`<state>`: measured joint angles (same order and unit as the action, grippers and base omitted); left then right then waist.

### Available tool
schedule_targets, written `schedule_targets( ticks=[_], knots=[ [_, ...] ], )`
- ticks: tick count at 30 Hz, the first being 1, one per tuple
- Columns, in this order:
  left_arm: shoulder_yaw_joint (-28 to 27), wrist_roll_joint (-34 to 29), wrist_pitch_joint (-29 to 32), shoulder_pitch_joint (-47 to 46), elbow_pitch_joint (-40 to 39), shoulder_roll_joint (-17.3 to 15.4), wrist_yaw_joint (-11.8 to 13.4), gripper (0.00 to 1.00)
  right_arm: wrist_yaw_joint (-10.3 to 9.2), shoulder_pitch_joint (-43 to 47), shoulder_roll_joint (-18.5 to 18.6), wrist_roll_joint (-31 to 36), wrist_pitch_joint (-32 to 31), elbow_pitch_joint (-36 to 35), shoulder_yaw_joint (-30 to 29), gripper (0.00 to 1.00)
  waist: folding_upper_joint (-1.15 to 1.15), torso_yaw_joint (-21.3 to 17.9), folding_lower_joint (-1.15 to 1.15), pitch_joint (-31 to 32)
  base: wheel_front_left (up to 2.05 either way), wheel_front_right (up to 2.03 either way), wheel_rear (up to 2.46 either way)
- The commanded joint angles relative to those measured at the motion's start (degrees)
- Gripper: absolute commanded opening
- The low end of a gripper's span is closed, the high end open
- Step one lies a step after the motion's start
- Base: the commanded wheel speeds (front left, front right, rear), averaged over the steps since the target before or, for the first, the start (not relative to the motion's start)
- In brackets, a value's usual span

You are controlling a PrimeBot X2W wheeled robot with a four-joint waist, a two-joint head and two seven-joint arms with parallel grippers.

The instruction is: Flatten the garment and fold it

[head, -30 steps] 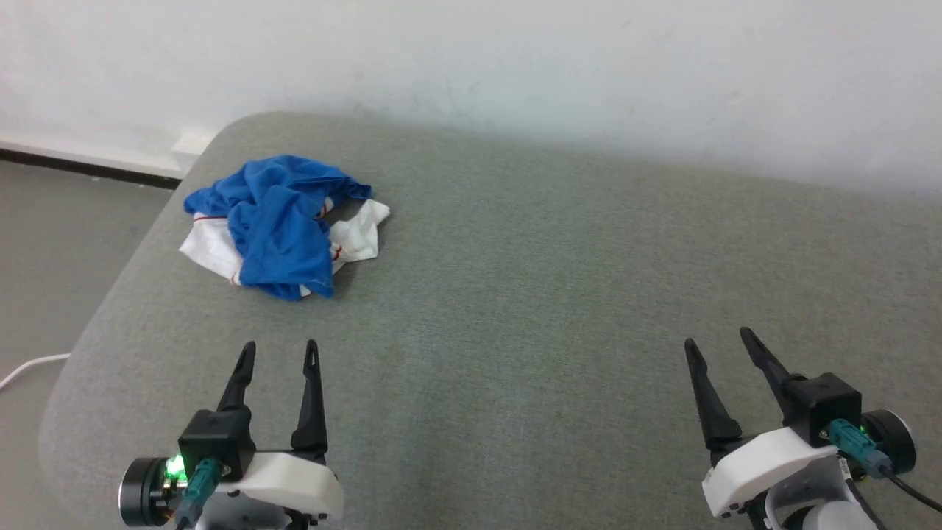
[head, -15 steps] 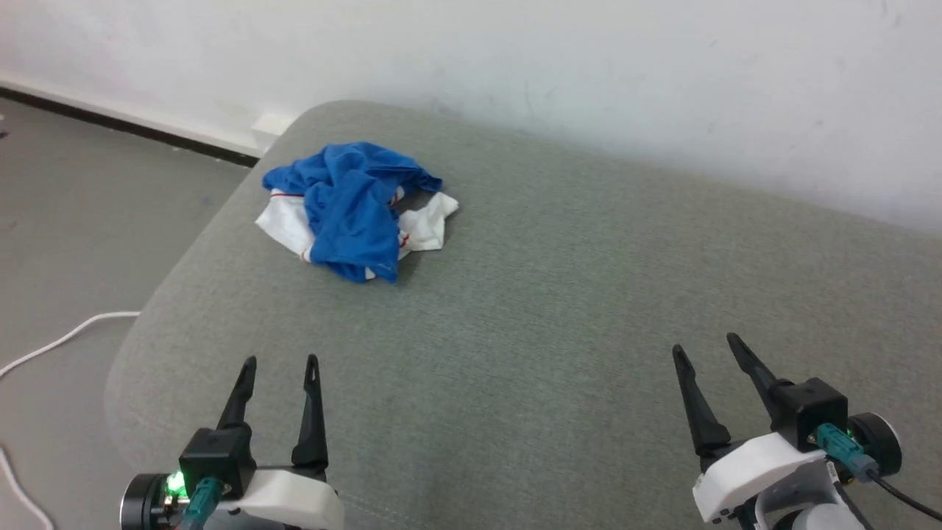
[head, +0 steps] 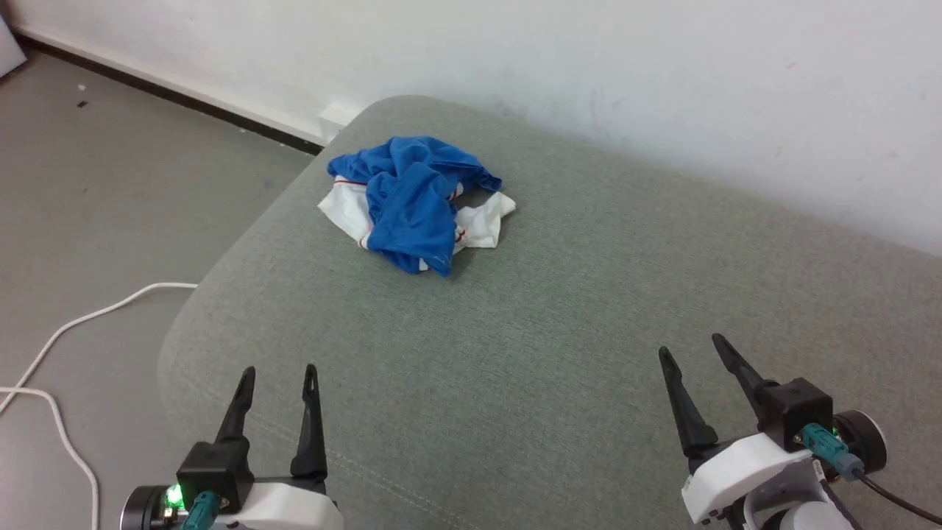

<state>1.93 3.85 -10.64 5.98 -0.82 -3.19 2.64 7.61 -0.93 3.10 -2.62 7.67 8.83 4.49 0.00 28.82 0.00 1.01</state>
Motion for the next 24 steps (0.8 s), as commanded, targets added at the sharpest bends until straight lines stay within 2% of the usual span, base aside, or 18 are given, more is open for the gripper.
schedule_targets(
  ticks=[1,24],
  knots=[
    [0.0,0.6,-0.6,0.8,0.1,0.2,0.4,1.00,-0.09,-0.8,-0.2,-0.4,0.5,0.4,0.4,1.00,0.00,0.8,0.00,0.0,0.00,0.00,0.00],
    [1.6,2.7,-3.2,1.6,0.2,0.3,1.9,1.00,-0.11,-1.2,-0.2,0.2,1.4,1.1,0.4,1.00,0.00,6.5,0.00,-1.2,0.00,0.00,0.00]
  ],
)
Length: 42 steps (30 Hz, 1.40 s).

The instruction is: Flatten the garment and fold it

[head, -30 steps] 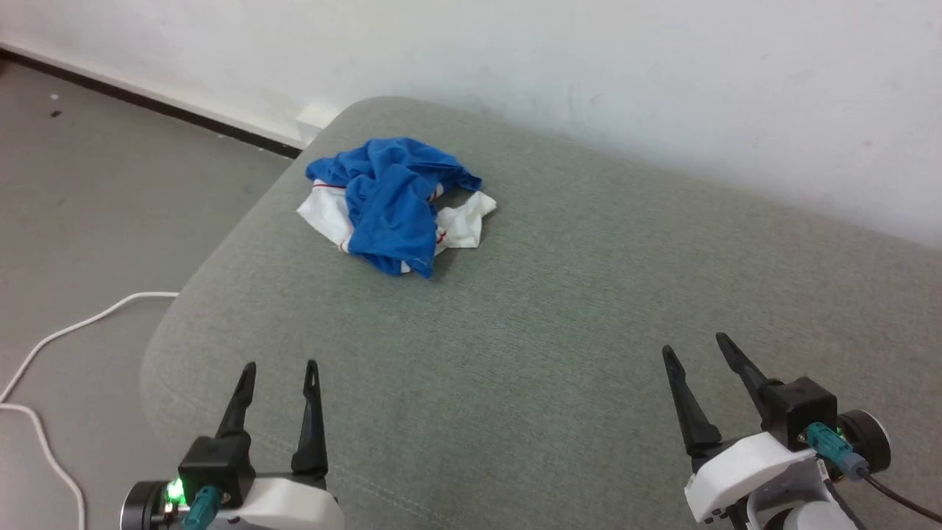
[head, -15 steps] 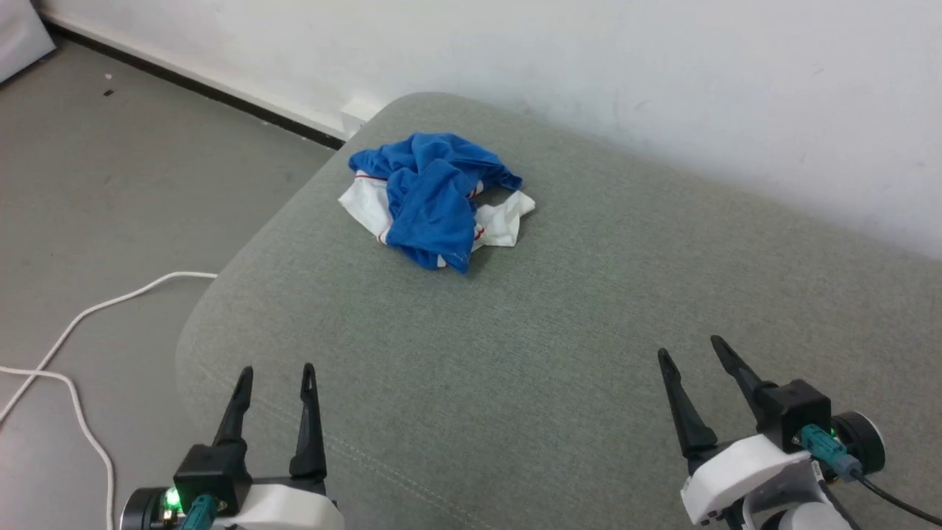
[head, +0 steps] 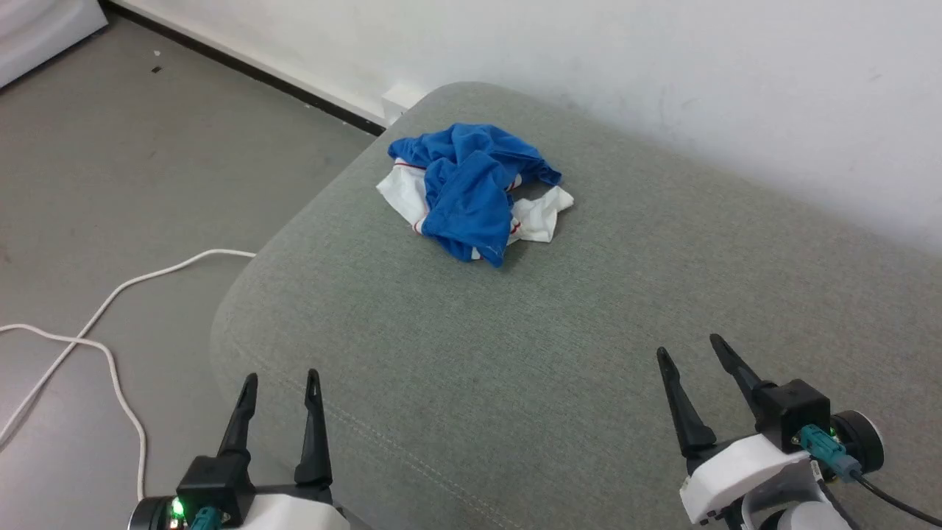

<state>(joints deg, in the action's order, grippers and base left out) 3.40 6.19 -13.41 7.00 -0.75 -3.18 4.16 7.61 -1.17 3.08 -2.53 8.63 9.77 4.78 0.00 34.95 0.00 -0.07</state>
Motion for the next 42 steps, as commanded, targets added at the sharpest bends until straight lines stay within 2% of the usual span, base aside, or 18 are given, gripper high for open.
schedule_targets(
  ticks=[1,9,23,27,29,34,39,42],
  knots=[
    [0.2,0.5,-0.6,0.6,0.1,0.3,0.4,1.00,-0.11,-1.0,-0.2,0.1,0.4,0.2,0.1,1.00,0.00,0.7,0.00,-0.2,0.00,0.00,0.00],
    [1.0,1.2,-1.6,0.8,0.3,0.3,0.9,1.00,-0.12,-1.1,-0.2,0.0,1.1,0.2,0.0,1.00,0.00,2.9,0.00,-0.5,0.00,0.00,0.00],
    [1.4,1.3,-1.6,0.5,0.1,0.3,1.1,1.00,-0.12,-1.0,-0.2,0.3,1.0,-0.3,-0.5,1.00,0.00,2.5,0.00,-1.2,0.00,0.00,0.00],
    [2.6,3.5,-1.6,-0.7,-1.1,0.3,0.7,1.00,-0.12,-0.8,-0.2,0.5,0.4,-1.4,-1.0,1.00,0.00,2.4,0.00,-1.9,0.00,0.00,0.00],
    [3.2,4.9,-1.6,-2.3,-2.7,0.3,-0.2,1.00,-0.12,-0.7,-0.2,0.7,-0.2,-2.4,-1.2,1.00,0.00,2.4,0.00,-2.3,0.00,0.00,0.00],
    [3.5,2.3,-1.4,-9.3,-4.8,-1.8,-2.0,1.00,-0.12,-0.8,-0.2,1.3,-2.3,-5.6,-1.7,1.00,0.00,1.7,0.00,-3.6,0.00,0.00,0.00],
    [3.9,2.2,5.4,-20.4,-7.4,-2.5,-2.6,1.00,-0.12,-1.3,0.2,1.8,-4.7,-9.8,-2.2,1.00,0.00,0.6,0.00,-6.2,0.00,0.00,0.00],
    [3.1,1.6,10.0,-27.8,-6.7,-4.3,-3.0,1.00,-0.12,-1.7,0.9,1.9,-6.4,-12.3,-1.5,1.00,0.00,-0.8,0.00,-8.5,0.00,0.00,0.00]
  ],
)
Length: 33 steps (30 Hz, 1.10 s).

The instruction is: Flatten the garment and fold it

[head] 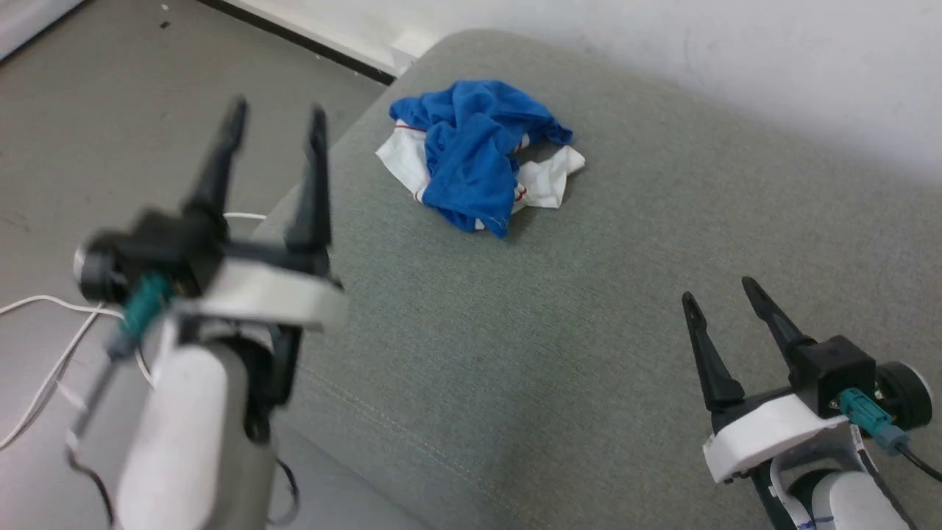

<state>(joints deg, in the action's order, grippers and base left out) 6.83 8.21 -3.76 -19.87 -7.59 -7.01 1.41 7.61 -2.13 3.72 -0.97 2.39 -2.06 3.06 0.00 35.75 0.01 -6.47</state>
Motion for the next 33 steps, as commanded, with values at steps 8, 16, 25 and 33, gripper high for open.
schedule_targets(
  ticks=[8,16,25,33],
  knots=[
    [-2.7,1.0,11.8,-19.2,8.6,-6.5,-3.6,1.00,-0.12,-3.4,4.8,-1.0,-4.9,-8.2,3.2,1.00,0.00,-6.5,-0.01,-9.6,0.00,0.00,0.00],
    [-4.3,4.1,19.8,-30.0,17.3,-10.9,-6.1,1.00,-0.12,-6.3,9.7,-2.4,-9.2,-16.3,3.6,1.00,0.00,-10.7,-0.01,-17.9,0.00,0.00,0.00],
    [-3.8,10.6,30.6,-33.9,23.3,-13.3,-8.0,1.00,-0.12,-7.3,12.9,-2.8,-12.9,-23.6,2.6,1.00,0.00,-14.3,-0.01,-23.5,0.00,0.00,0.00],
    [-6.0,17.3,40.7,-32.0,28.3,-12.1,-6.4,1.00,-0.12,-8.0,14.6,-3.3,-15.3,-27.2,1.1,1.00,0.00,-17.1,-0.01,-26.6,0.00,0.00,0.00]
  ],
)
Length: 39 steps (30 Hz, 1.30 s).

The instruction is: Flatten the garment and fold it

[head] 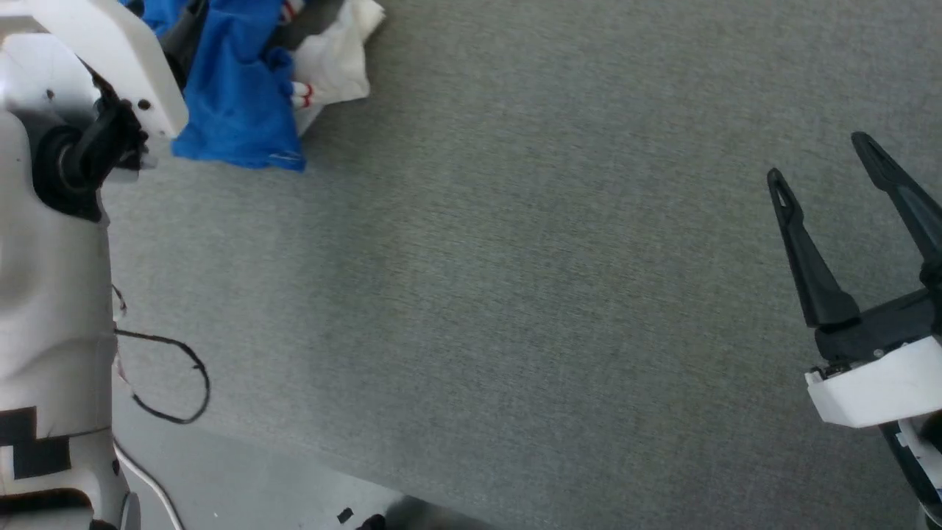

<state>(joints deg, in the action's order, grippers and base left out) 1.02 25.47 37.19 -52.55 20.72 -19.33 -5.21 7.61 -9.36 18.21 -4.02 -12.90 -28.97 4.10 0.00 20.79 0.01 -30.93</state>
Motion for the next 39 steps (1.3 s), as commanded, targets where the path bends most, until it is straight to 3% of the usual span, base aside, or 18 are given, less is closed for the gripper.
schedule_targets(
  ticks=[1,12,13,14,15,16,27,32,39],
  knots=[
    [-0.3,0.4,0.3,1.0,0.4,0.3,0.4,1.00,-0.12,-0.8,0.2,-0.4,-0.1,-0.4,-0.1,1.00,0.00,-2.4,-0.01,-2.5,0.00,0.00,0.00],
    [-0.9,-0.5,0.2,3.8,7.4,-0.3,4.1,1.00,-0.12,-1.4,2.1,-1.2,-1.5,-1.8,-0.9,1.00,0.00,-3.8,-0.01,-4.8,0.00,0.00,0.00],
    [-0.8,-0.7,0.1,4.0,8.0,-0.3,4.3,0.65,-0.12,-1.6,2.1,-1.2,-1.6,-1.8,-0.7,1.00,0.00,-3.9,-0.01,-4.8,0.00,0.00,0.00],
    [-0.6,-0.8,-0.1,4.3,8.6,-0.4,4.3,0.38,-0.12,-1.7,2.0,-1.4,-1.6,-1.8,-0.6,1.00,0.00,-4.0,-0.01,-4.8,0.00,0.00,0.00],
    [-0.5,-0.9,-0.3,4.4,9.0,-0.4,4.3,0.16,-0.12,-1.9,1.9,-1.4,-1.6,-1.7,-0.6,1.00,0.00,-4.0,-0.01,-4.7,0.00,0.00,0.00],
    [-0.6,-0.7,-0.5,4.6,9.4,-0.4,4.3,0.00,-0.12,-1.9,1.9,-1.5,-1.6,-1.6,-0.5,1.00,0.00,-4.0,-0.01,-4.6,0.00,0.00,0.00],
    [-0.2,-2.9,-8.6,2.3,8.0,-4.4,2.1,0.00,-0.12,-1.8,0.0,-1.9,0.4,1.2,0.1,1.00,0.00,-3.4,-0.01,0.7,0.00,0.00,0.00],
    [-0.3,-4.1,-12.9,-0.1,5.6,-6.5,1.7,0.00,-0.12,-1.7,-2.7,-2.1,2.5,4.2,1.1,1.00,0.00,-3.9,-0.01,5.9,0.00,0.00,0.00],
    [1.8,-6.1,-13.1,-4.3,1.5,-9.9,0.2,0.00,-0.12,-0.4,-7.2,-2.1,6.1,9.0,1.2,1.00,0.00,-5.2,-0.01,13.3,0.00,0.00,0.00]
  ],
)
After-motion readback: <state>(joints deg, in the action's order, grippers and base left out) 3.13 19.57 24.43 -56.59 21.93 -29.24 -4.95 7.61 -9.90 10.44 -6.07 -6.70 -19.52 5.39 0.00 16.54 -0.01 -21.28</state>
